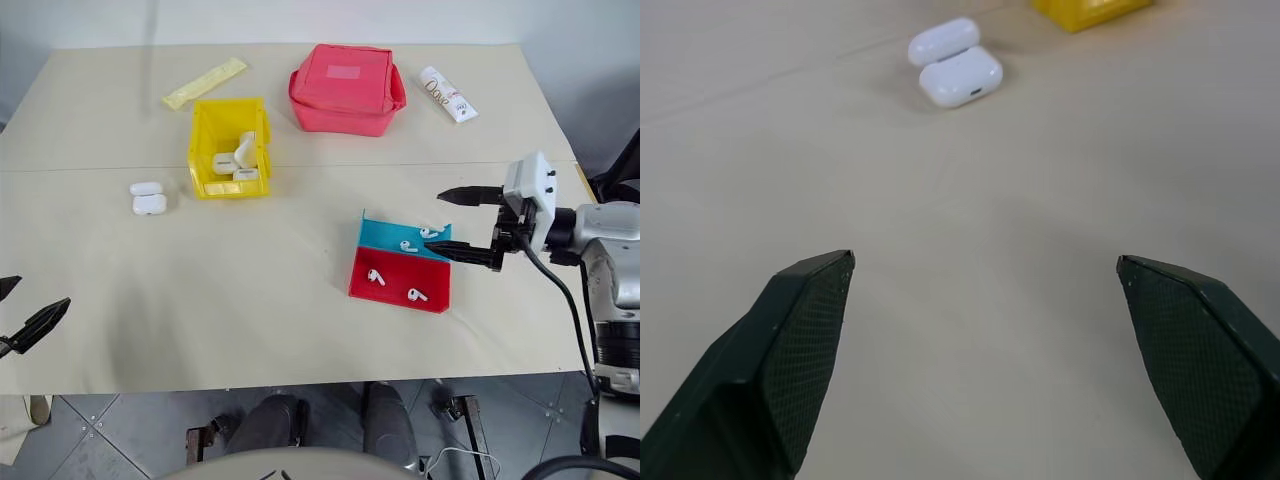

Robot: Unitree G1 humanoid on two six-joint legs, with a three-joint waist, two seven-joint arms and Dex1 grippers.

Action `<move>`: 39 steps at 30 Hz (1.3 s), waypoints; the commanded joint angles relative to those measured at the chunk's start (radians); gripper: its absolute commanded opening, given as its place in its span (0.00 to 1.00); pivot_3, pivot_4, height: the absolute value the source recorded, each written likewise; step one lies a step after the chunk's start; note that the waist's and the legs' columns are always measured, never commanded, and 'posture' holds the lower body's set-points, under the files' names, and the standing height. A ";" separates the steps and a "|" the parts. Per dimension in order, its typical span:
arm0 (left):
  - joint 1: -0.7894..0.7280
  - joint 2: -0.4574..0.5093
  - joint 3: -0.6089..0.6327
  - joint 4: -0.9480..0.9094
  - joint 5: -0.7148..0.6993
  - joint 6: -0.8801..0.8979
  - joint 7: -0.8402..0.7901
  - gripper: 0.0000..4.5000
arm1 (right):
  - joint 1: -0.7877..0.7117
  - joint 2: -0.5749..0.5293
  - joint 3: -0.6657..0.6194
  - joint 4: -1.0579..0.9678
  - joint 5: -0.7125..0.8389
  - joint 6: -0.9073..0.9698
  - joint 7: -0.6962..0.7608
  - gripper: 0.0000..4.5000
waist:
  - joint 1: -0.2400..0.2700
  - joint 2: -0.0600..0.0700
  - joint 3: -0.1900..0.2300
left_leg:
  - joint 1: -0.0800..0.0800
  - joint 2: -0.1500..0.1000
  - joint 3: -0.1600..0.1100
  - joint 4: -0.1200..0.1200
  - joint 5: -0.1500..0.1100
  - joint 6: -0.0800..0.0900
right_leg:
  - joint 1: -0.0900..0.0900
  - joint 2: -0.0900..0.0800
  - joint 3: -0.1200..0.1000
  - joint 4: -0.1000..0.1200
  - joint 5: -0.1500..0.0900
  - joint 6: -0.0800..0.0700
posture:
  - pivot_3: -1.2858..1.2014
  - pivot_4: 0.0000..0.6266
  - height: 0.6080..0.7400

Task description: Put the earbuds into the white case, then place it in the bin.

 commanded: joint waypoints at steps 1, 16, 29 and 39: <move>0.019 -0.016 0.035 -0.065 -0.019 0.001 0.019 0.99 | -0.032 0.003 -0.001 0.019 -0.005 -0.028 0.027 1.00 | 0.000 0.000 0.000 | 0.000 0.000 0.000 0.000 0.000 0.000 | 0.000 0.000 0.000 0.000 0.000 0.000 | 0.52 0.24 1.00; -0.659 0.193 -0.437 -0.236 0.073 0.889 0.583 0.99 | -0.087 0.058 0.015 -0.043 0.003 -0.029 0.022 1.00 | 0.005 0.001 0.000 | 0.000 -0.003 -0.005 0.000 0.001 -0.002 | -0.001 0.004 -0.003 0.005 0.000 0.001 | 0.52 0.24 1.00; -1.274 0.127 -0.824 0.289 0.252 1.208 0.669 0.99 | -0.035 0.075 -0.001 -0.088 0.001 -0.026 -0.009 1.00 | -0.012 -0.001 0.000 | -0.002 -0.005 -0.005 0.002 0.003 -0.002 | -0.004 0.005 -0.013 0.010 0.000 0.001 | 0.52 0.24 1.00; -1.453 0.027 -0.923 0.640 0.352 1.100 0.626 0.99 | -0.028 0.079 0.003 -0.088 -0.005 -0.032 -0.019 1.00 | -0.011 -0.001 0.000 | -0.004 -0.007 -0.007 0.004 0.003 -0.002 | -0.004 0.003 -0.018 0.010 0.001 0.001 | 0.52 0.24 1.00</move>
